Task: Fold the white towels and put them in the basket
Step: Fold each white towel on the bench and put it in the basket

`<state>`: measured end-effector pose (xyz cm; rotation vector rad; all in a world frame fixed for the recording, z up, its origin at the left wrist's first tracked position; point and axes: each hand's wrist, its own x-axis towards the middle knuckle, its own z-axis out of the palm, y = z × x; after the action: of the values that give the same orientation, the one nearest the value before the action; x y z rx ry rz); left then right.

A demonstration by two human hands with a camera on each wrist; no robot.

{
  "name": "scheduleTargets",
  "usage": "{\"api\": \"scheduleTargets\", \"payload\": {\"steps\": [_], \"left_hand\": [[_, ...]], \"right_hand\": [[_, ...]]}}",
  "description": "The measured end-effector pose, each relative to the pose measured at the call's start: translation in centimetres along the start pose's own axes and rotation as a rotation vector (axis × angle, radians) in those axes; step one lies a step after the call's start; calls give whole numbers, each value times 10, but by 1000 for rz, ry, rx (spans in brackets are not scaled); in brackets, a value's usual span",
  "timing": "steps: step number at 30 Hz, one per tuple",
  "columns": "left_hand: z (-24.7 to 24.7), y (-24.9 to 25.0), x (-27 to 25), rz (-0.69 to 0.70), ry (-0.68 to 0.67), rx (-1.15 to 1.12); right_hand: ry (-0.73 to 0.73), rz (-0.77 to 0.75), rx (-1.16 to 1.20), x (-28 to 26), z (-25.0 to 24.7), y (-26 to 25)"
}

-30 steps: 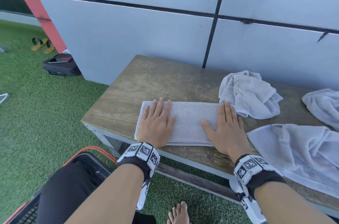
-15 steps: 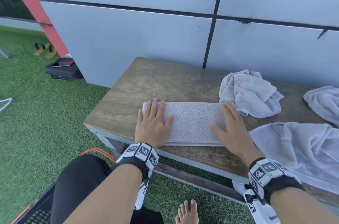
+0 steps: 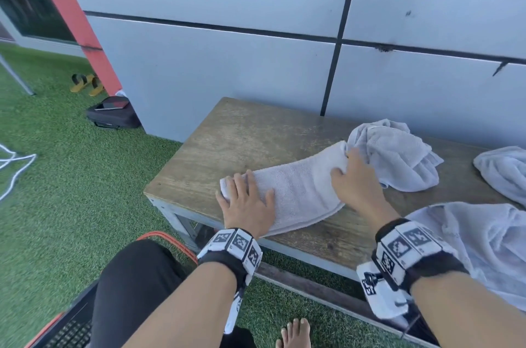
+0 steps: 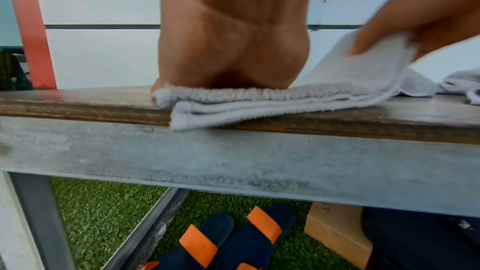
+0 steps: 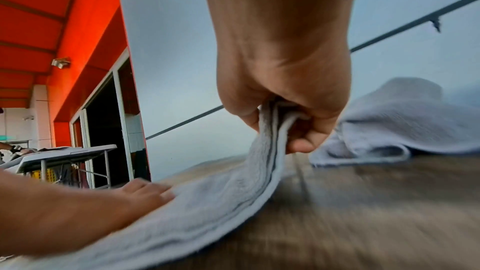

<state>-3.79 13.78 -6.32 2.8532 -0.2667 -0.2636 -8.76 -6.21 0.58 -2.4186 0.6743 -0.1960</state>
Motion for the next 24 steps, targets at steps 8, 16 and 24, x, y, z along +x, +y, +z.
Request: {"api": "scheduleTargets", "payload": {"steps": [8, 16, 24], "left_hand": [[-19, 10, -32, -131, 84, 37], [-39, -6, -38, -74, -153, -530], [-66, 23, -47, -189, -286, -1322]], "right_hand": [[127, -307, -65, 44, -5, -15], [-358, -449, -133, -39, 34, 38], [-470, -555, -162, -80, 31, 45]]}}
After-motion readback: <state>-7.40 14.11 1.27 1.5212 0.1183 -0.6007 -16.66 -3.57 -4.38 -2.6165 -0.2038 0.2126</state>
